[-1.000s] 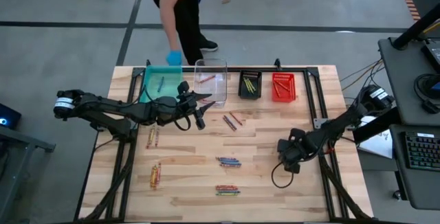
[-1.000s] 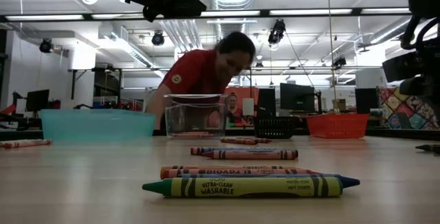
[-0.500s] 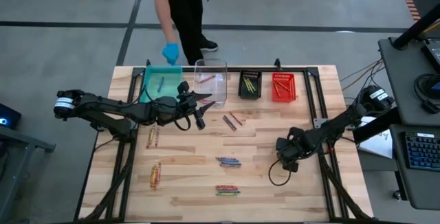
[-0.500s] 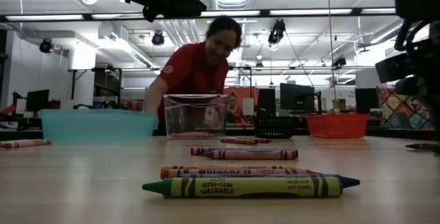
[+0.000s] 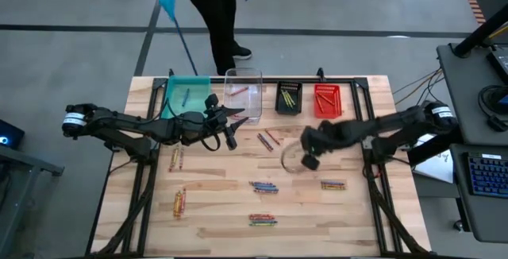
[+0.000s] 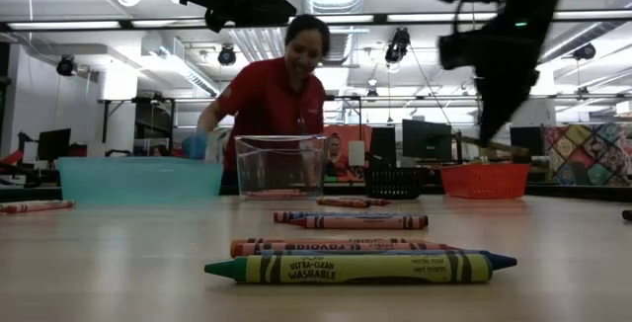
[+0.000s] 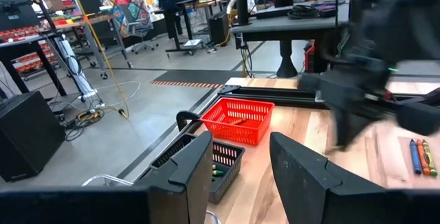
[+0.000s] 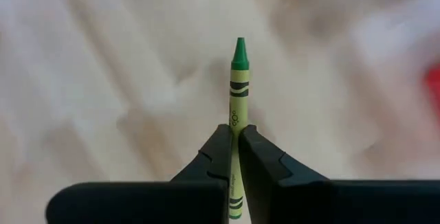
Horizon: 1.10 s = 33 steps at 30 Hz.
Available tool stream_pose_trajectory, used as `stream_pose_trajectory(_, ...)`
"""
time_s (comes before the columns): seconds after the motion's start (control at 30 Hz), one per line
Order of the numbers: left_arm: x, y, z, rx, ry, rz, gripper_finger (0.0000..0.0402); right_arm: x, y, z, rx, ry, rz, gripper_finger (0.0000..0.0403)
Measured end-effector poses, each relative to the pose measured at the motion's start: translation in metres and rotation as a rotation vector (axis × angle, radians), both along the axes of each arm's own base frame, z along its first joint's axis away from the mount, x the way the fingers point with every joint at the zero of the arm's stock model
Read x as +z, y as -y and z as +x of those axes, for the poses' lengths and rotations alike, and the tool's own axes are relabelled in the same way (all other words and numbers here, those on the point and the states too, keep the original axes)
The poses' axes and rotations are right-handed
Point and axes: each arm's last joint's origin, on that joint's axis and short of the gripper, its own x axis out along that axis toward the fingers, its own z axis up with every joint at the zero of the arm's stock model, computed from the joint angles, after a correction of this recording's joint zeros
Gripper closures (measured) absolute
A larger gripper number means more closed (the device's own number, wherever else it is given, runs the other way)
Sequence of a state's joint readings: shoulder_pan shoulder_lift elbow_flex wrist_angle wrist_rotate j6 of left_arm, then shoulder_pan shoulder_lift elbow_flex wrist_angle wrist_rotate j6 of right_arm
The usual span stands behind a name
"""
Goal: Sort crayons
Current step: Put the green crayon into the black bin
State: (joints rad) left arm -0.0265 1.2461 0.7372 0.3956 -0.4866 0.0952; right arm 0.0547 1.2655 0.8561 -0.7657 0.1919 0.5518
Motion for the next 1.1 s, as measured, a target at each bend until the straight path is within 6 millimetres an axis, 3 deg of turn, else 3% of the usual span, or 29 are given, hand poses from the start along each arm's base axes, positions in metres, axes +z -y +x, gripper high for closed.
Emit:
stream_pose_trajectory(0.33,0.0,0.0,0.0,0.0,0.0,0.0,0.0273,0.038,0.095,0.019,-0.296,0.28,-0.06,0.0392)
stream_pose_trajectory(0.53,0.0,0.0,0.0,0.001,0.0,0.0,0.0273,0.047,0.146,0.025,-0.363,0.291,-0.134,0.0392)
stream_pose_trajectory(0.73,0.0,0.0,0.0,0.0,0.0,0.0,0.0273,0.033,0.183,0.049,-0.375,0.274,-0.168,0.0392)
stream_pose_trajectory(0.87,0.0,0.0,0.0,0.001,0.0,0.0,0.0273,0.013,0.203,0.063,-0.389,0.213,-0.157,0.0392)
stream_pose_trajectory(1.1,0.0,0.0,0.0,0.001,-0.001,0.0,0.0273,-0.024,0.215,0.074,-0.402,0.11,-0.123,0.0392)
